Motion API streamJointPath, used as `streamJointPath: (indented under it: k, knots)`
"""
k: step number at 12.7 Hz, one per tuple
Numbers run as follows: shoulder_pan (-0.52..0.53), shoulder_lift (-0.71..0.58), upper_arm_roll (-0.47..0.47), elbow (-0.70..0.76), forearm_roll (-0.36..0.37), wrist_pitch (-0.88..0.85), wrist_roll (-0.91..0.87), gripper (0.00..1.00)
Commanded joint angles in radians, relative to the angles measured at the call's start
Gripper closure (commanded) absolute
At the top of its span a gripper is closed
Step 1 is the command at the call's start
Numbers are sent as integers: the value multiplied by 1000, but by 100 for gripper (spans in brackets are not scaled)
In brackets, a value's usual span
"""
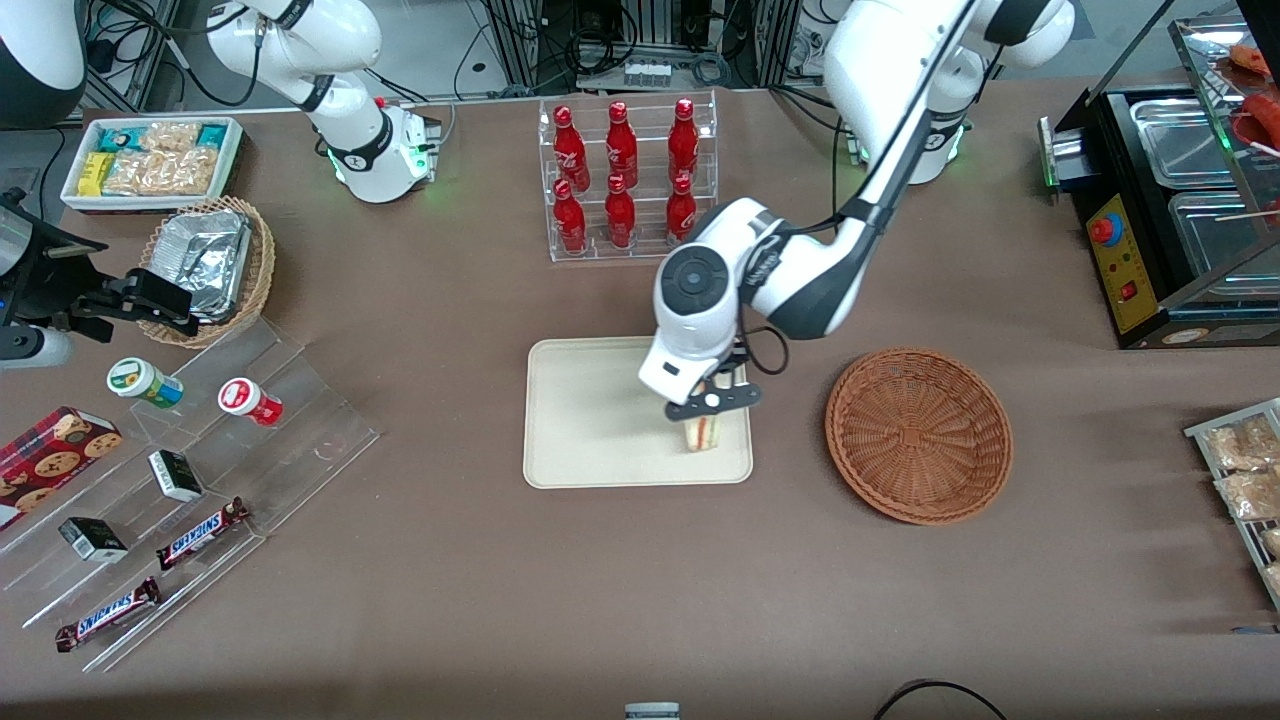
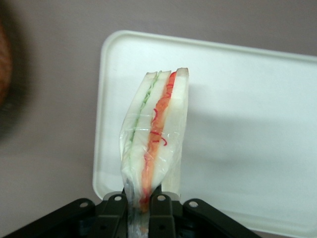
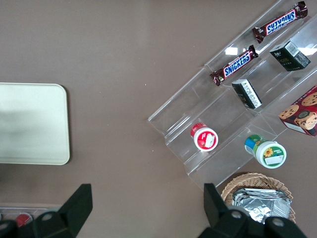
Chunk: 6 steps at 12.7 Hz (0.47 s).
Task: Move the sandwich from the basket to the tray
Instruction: 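Lift the sandwich and carry it over the white tray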
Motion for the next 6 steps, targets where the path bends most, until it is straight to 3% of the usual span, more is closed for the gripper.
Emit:
streamJointPath:
  k: [1, 6]
  knots:
    - [-63, 83, 12, 86, 3, -8, -11, 100]
    - [-100, 146, 15, 117, 6, 9, -11, 100]
